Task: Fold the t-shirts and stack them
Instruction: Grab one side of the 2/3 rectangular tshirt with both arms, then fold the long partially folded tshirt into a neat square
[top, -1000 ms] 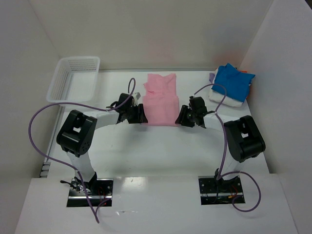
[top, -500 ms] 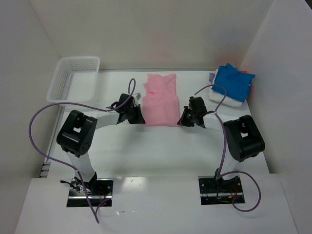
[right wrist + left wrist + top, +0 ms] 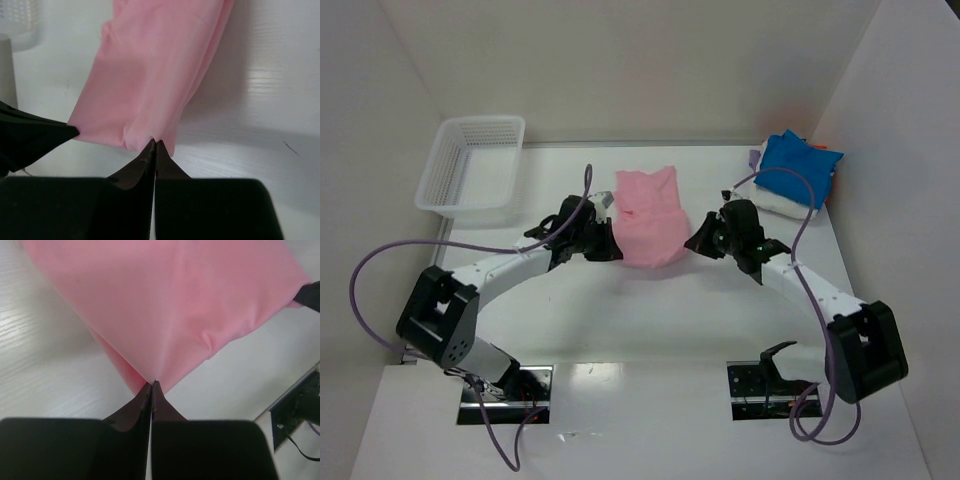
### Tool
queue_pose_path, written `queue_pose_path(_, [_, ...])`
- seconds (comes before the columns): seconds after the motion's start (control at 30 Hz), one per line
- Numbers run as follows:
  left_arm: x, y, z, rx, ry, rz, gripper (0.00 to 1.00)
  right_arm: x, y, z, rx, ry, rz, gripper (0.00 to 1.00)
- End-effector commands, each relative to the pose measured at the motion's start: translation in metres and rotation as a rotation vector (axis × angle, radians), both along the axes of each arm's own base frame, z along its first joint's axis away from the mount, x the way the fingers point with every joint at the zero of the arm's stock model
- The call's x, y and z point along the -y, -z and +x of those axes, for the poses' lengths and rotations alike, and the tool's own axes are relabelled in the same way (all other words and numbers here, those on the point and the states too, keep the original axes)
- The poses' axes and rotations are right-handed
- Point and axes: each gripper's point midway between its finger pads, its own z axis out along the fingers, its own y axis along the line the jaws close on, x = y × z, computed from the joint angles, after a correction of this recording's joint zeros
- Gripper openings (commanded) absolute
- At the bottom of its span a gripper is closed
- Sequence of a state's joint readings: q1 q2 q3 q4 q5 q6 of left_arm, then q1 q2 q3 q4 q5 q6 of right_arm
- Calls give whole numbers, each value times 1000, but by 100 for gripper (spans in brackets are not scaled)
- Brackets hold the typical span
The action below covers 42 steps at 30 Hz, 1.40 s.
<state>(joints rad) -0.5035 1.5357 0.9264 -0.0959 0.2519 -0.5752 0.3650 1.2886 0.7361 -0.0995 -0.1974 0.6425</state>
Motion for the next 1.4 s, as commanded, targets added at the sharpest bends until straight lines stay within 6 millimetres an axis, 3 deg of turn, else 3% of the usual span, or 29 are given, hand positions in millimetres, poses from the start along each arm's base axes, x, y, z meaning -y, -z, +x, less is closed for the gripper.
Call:
queue_pose_path(0.0, [-10,-27,-16,7,-19,-11,0,1,-17,-21,4,6,23,0])
queue_pose_path(0.03, [-14,-30,-23,-7,-20,-3,0,3,-20,-26,-1,11,28,0])
queue_pose_path(0.07, [-16,-49,-23,35,-26,-20,0,4,-30,-29,23,11,39,0])
queue_pose_path(0.13, [-19,-69,-26,58,-50,-36,0,3,-43,-32,31,8,55,0])
queue_pose_path(0.17, [-23,-87,-25,105,-66,-47,0,2,-54,-30,52,8,64,0])
queue_pose_path(0.27, [-25,-112,-22,147,-80,-59,0,0,-84,-23,116,1,80,0])
queue_pose_path(0.3, [-26,-124,-17,163,-87,-75,0,0,-84,-17,120,3,64,0])
queue_pose_path(0.37, [-26,-124,-8,165,-81,-65,0,-2,-99,-5,154,4,55,0])
queue_pose_path(0.43, [-26,-127,2,180,-83,-62,0,-5,-89,8,133,3,21,0])
queue_pose_path(0.5, [-27,-119,19,174,-97,-47,0,-1,-94,27,162,16,9,0])
queue_pose_path(0.53, [-29,-118,26,165,-106,-47,0,-4,-84,34,140,16,1,0])
queue_pose_path(0.6, [-31,-115,47,172,-122,-45,0,-4,-90,51,166,23,2,0])
queue_pose_path(0.67, [-31,-103,62,144,-116,-45,0,-1,-82,72,154,35,-6,0])
queue_pose_path(0.73, [-35,-107,83,157,-126,-53,0,-1,-85,89,168,40,-14,0])
queue_pose_path(0.77, [-31,-92,90,122,-119,-44,0,1,-71,100,147,42,-32,0])
queue_pose_path(0.83, [-33,-95,109,137,-118,-58,0,-1,-72,115,159,44,-23,0])
queue_pose_path(0.9, [-30,-79,123,107,-113,-59,0,1,-54,129,131,49,-41,0])
queue_pose_path(0.93, [-28,-67,129,85,-114,-51,0,-1,-58,137,141,50,-38,0])
queue_pose_path(1.0, [-29,-69,145,103,-120,-50,0,-1,-43,149,117,45,-49,0])
queue_pose_path(1.07, [-32,-55,157,81,-132,-41,0,-4,-44,162,129,39,-54,1])
queue_pose_path(1.1, [-31,-52,161,78,-133,-40,0,-1,-32,168,111,42,-67,1])
queue_pose_path(1.13, [-34,-56,172,92,-144,-44,0,-3,-35,176,121,43,-65,1])
queue_pose_path(1.17, [-39,-45,177,68,-155,-35,0,-4,-33,180,123,38,-71,1])
queue_pose_path(1.37, [-52,-22,199,52,-193,-23,0,-9,-15,209,118,25,-71,4])
